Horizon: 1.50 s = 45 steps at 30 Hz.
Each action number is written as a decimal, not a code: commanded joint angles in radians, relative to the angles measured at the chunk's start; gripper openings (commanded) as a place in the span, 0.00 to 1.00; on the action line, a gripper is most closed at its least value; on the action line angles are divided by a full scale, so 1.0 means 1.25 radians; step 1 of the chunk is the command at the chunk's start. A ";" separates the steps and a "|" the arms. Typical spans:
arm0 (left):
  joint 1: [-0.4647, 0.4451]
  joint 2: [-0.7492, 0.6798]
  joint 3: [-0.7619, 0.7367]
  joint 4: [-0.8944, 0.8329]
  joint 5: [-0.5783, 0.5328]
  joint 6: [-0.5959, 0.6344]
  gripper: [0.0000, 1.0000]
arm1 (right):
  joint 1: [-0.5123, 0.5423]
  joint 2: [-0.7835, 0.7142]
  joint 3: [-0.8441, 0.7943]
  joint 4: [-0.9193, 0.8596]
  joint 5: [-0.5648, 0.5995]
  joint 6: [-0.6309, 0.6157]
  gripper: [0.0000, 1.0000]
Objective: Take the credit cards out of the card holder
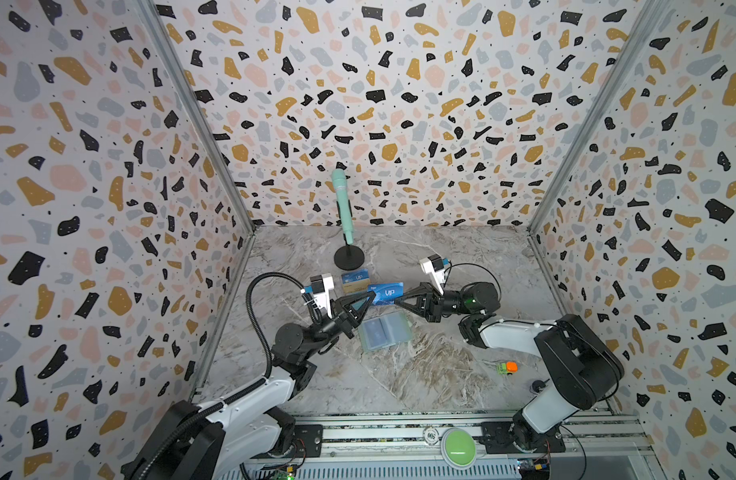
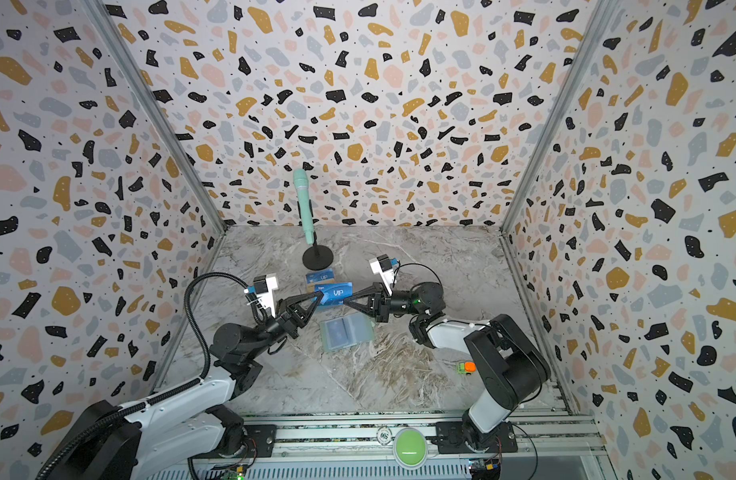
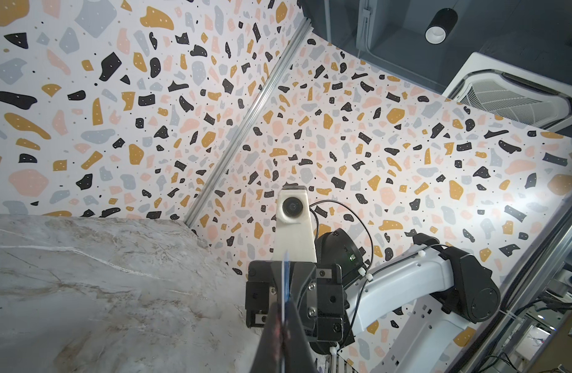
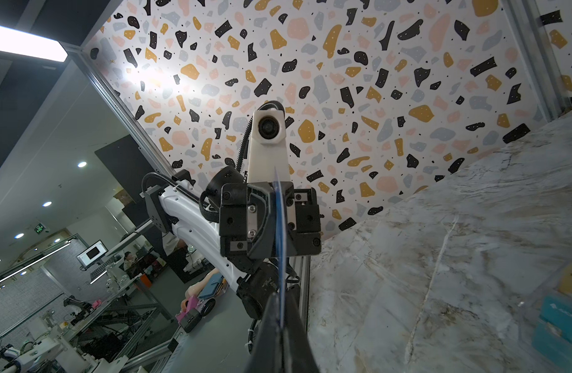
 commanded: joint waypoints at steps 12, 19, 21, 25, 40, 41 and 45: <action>0.002 -0.169 0.118 -0.570 -0.109 0.287 0.58 | 0.000 -0.037 0.028 -0.137 -0.036 -0.123 0.00; 0.003 -0.174 0.229 -0.844 -0.099 0.424 0.67 | 0.001 -0.147 0.070 -0.661 0.013 -0.475 0.00; 0.003 -0.168 0.256 -0.897 -0.067 0.459 0.69 | 0.000 -0.174 0.083 -0.779 0.018 -0.558 0.00; 0.003 -0.148 0.321 -1.010 -0.027 0.526 0.70 | 0.001 -0.203 0.106 -0.958 0.013 -0.676 0.00; 0.003 -0.006 0.538 -1.342 0.166 0.757 0.74 | 0.017 -0.209 0.148 -1.167 -0.022 -0.851 0.00; 0.003 0.004 0.550 -1.366 0.169 0.779 0.74 | 0.018 -0.208 0.150 -1.169 -0.027 -0.856 0.00; 0.003 0.028 0.578 -1.422 0.180 0.828 0.74 | 0.025 -0.207 0.153 -1.173 -0.050 -0.871 0.00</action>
